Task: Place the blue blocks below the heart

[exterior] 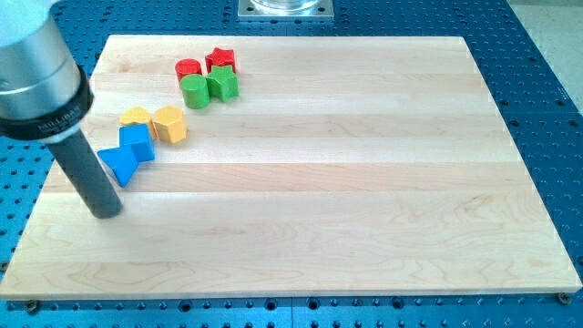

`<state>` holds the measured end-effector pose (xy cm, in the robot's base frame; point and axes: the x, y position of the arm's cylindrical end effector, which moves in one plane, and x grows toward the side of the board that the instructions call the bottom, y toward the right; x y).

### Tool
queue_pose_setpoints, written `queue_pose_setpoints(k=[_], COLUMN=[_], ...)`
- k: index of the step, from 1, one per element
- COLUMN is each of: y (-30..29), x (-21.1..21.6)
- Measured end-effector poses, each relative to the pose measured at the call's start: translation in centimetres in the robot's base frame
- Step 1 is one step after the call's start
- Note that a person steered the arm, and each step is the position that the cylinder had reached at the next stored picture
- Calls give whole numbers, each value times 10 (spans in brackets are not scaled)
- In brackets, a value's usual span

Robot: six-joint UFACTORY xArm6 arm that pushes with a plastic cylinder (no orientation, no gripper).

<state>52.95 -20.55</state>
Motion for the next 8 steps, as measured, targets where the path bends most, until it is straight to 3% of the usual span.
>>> queue_pose_setpoints(k=[1,3,5,8], y=[12,-28,42,-41], x=[-14,-40,-31,-45])
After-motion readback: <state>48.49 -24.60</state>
